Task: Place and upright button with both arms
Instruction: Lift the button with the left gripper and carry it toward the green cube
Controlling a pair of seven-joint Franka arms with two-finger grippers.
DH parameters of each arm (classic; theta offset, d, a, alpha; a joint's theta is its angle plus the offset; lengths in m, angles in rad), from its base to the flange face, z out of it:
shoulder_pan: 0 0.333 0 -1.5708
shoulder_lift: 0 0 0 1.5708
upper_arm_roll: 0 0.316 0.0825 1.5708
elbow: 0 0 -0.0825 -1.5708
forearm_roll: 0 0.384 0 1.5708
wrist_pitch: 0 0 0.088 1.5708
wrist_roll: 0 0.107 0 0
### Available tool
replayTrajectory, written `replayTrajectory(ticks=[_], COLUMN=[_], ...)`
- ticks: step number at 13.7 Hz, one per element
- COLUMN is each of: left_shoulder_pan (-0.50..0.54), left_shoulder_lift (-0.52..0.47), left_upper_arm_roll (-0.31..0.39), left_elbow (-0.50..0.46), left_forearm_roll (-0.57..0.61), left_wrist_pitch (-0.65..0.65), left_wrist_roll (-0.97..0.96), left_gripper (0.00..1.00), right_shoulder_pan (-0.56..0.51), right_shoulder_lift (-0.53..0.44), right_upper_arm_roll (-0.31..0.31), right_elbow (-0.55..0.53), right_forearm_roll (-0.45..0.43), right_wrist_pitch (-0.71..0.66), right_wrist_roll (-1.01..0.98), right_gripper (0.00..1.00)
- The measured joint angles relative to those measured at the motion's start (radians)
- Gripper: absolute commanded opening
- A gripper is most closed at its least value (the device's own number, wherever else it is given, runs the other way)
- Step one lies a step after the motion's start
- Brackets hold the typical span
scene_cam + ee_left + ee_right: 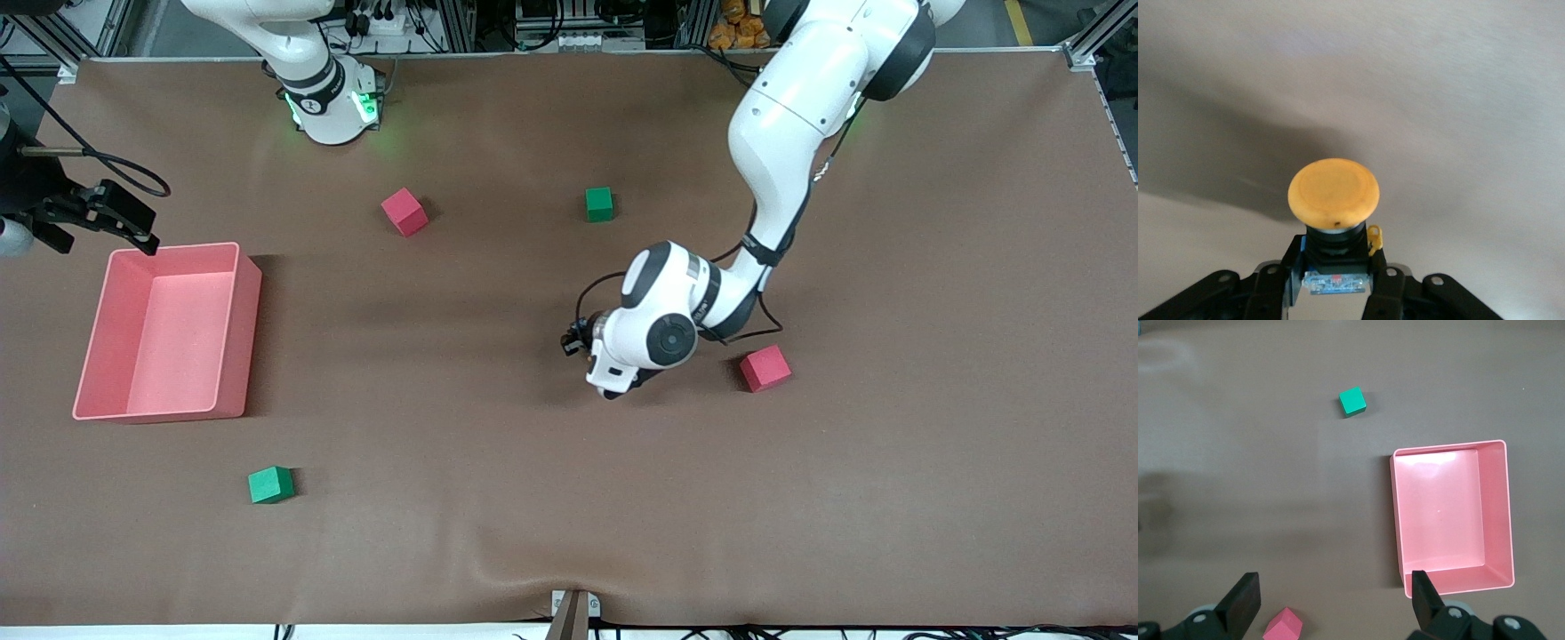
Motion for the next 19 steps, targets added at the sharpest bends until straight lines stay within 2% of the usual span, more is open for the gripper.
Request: replayTrajectory(ticks=[3, 7, 12, 19], left_shoulder_pan=[-0.023, -0.060, -0.122, -0.235], left_shoulder_lift=[-0.025, -0.058, -0.063, -0.062], left_upper_arm_roll=[0.001, 0.001, 0.000, 0.017], left_elbow=[0.009, 0.009, 0.009, 0.003], left_forearm_roll=[0.034, 0.176, 0.412, 0.770], left_wrist_pitch=[0.028, 0.053, 0.142, 0.175], left_wrist_roll=[-0.079, -0.192, -0.379, -0.586], left_gripper=[0.00, 0.00, 0.00, 0.00], right_shoulder_pan=[0.003, 0.004, 0.004, 0.004], right_shoulder_lift=[0.000, 0.000, 0.000, 0.000], right_upper_arm_roll=[0.000, -0.001, -0.002, -0.004], right_elbow=[0.000, 0.000, 0.000, 0.000], right_forearm_roll=[0.029, 0.034, 0.034, 0.035], right_wrist_pitch=[-0.010, -0.023, -0.025, -0.026], right_wrist_roll=[0.000, 0.000, -0.001, -0.001], right_gripper=[1.00, 1.00, 1.00, 1.00])
